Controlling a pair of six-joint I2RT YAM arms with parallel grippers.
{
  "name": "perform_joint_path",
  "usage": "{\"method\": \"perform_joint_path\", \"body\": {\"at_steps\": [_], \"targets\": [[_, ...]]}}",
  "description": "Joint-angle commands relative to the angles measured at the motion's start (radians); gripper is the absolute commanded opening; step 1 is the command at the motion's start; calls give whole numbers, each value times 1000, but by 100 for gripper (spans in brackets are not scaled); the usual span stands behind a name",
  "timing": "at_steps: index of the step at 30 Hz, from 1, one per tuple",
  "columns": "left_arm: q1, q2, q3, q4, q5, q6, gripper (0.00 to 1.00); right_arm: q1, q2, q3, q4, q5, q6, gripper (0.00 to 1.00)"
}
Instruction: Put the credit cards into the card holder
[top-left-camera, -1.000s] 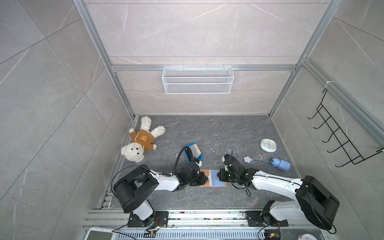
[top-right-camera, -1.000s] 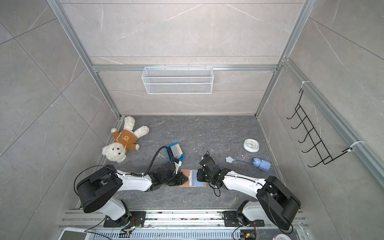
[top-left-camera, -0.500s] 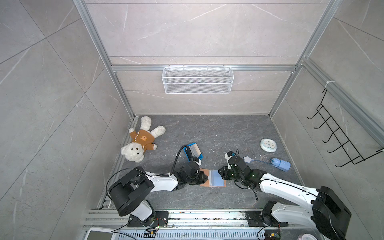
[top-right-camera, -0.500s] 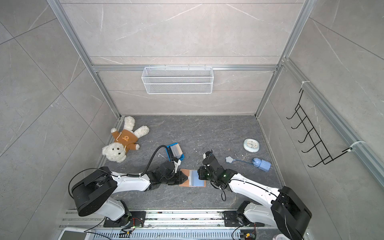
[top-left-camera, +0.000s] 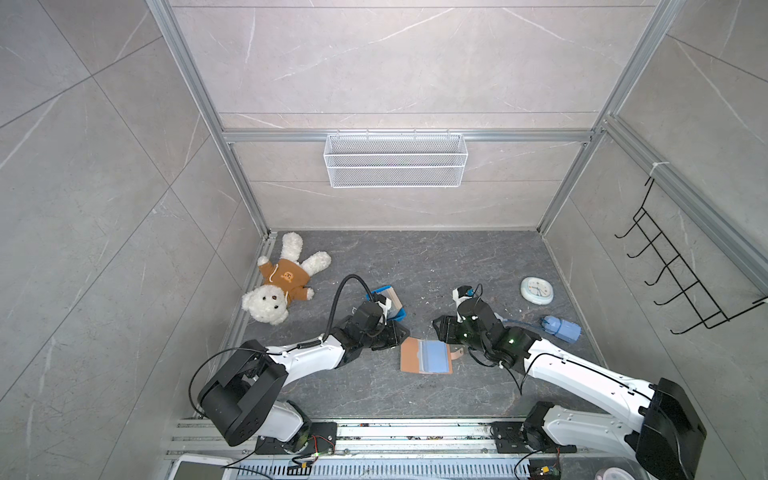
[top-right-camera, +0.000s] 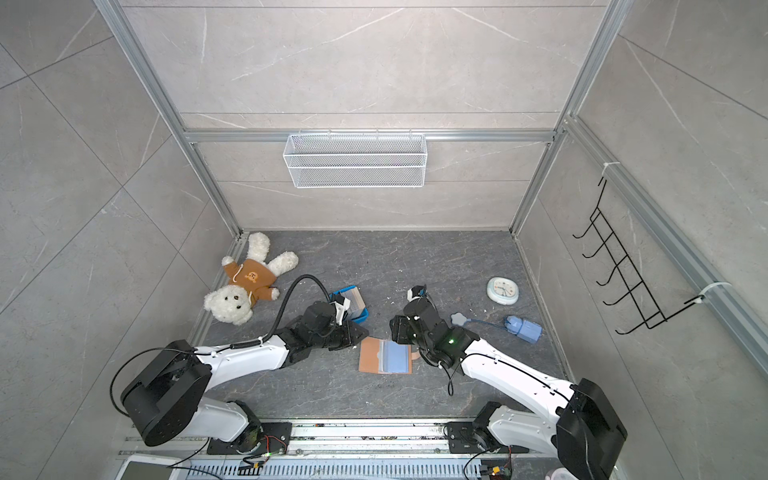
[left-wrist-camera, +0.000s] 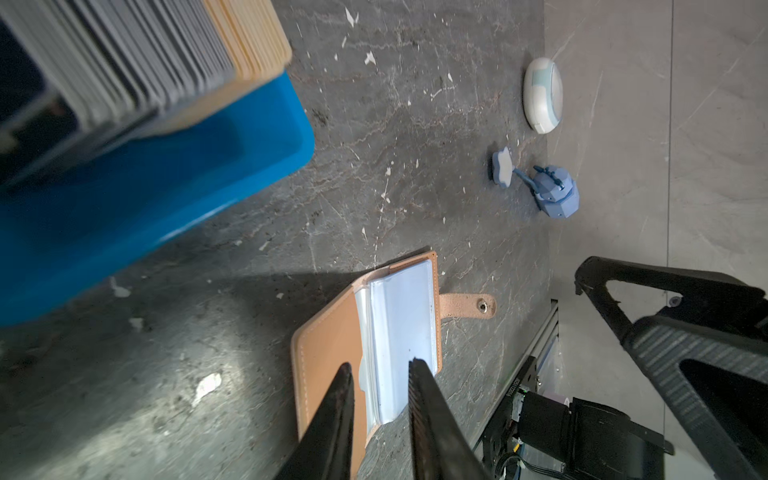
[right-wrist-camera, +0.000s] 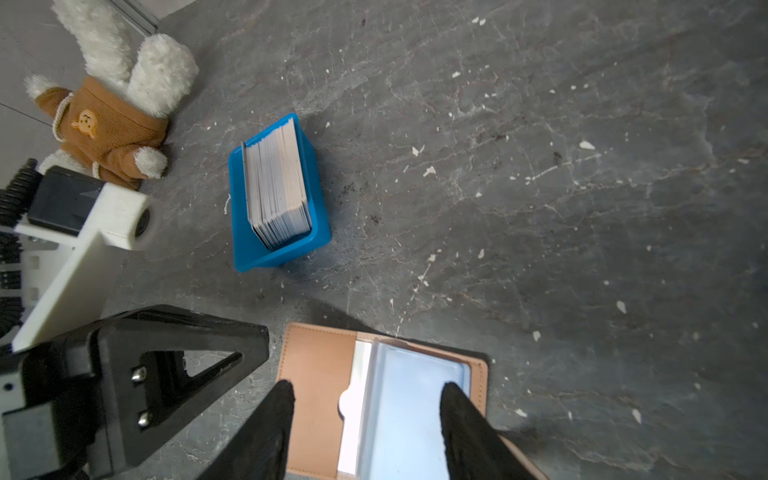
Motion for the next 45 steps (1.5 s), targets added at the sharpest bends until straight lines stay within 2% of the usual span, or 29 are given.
{"method": "perform_joint_path", "body": {"at_steps": [1,9,18,33,45], "targets": [[48,-65,49,-107,30,78,28,6,54,71,-33,-1,-54,59],[195,-137,87,-262,55,167,31,5,211,176,36,-45,-83,62],[307,-51,191,-379,119,244,34,6,399,316,105,-95,-95,68],[350,117,303,-428,89,261,36,6,668,539,37,-138,-180,83],[389,203,371,-419,102,289,27,7,783,673,-15,-110,-218,86]]}}
